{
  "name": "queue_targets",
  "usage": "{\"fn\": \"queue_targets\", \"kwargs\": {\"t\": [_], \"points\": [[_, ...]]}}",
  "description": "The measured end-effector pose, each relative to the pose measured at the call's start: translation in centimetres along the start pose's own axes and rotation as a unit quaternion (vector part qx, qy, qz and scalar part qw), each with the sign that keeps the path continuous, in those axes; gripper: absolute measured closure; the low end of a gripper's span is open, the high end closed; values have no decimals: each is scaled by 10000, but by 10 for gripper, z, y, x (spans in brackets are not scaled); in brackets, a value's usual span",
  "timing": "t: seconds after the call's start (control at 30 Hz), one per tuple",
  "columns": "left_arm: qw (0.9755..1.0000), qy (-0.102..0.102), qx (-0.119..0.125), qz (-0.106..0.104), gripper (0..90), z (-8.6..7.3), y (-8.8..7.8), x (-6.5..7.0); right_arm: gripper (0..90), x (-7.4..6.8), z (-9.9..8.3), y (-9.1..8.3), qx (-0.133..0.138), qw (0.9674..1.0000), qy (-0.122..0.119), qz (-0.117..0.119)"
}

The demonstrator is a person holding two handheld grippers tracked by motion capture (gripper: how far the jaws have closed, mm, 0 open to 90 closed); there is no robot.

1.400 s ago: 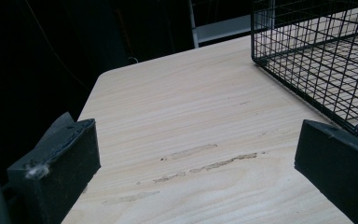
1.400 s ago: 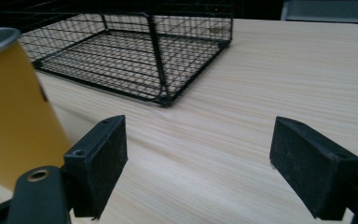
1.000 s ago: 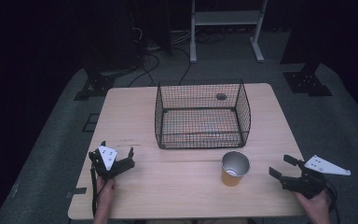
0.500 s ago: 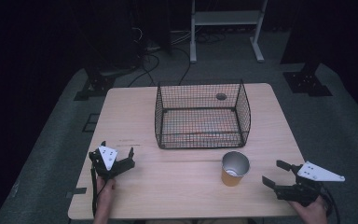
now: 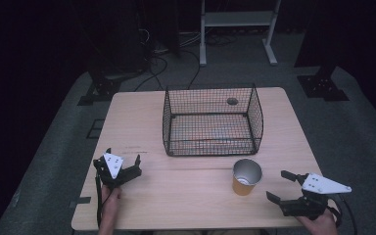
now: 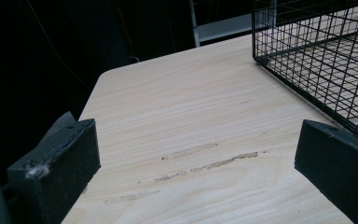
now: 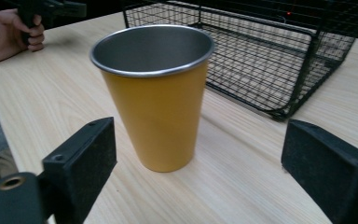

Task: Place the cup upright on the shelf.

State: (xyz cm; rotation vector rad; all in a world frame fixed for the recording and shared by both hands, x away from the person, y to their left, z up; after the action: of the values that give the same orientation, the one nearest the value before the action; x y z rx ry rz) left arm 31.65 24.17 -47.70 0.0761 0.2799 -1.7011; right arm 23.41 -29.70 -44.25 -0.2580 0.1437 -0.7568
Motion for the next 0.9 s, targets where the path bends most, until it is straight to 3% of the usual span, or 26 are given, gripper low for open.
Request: {"fn": "queue_targets", "kwargs": {"t": [0.27, 0.63, 0.9], "points": [[10000, -4, 5, -4, 0, 0, 0, 0, 27, -8, 4, 8, -53, 9999, -17, 160], [10000, 10, 3, -11, 0, 0, 0, 0, 23, -15, 11, 28, -191, 9989, -87, 421], [10000, 8, 6, -16, 0, 0, 0, 0, 16, -20, 11, 42, -360, 9985, -166, 390]]}}
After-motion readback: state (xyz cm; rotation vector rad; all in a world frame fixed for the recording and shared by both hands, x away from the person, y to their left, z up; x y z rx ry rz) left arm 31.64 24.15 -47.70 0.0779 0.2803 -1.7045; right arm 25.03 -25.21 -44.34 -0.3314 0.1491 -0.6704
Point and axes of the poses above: each handheld gripper's, and its own axes: y roughly forward along the jaws, z roughly out of its top, x roughly to its right, the point moved 1 cm from there along y, roughly forward along the jaws, and after that the axes turned 7 degrees about x, right-handed, at the moved point
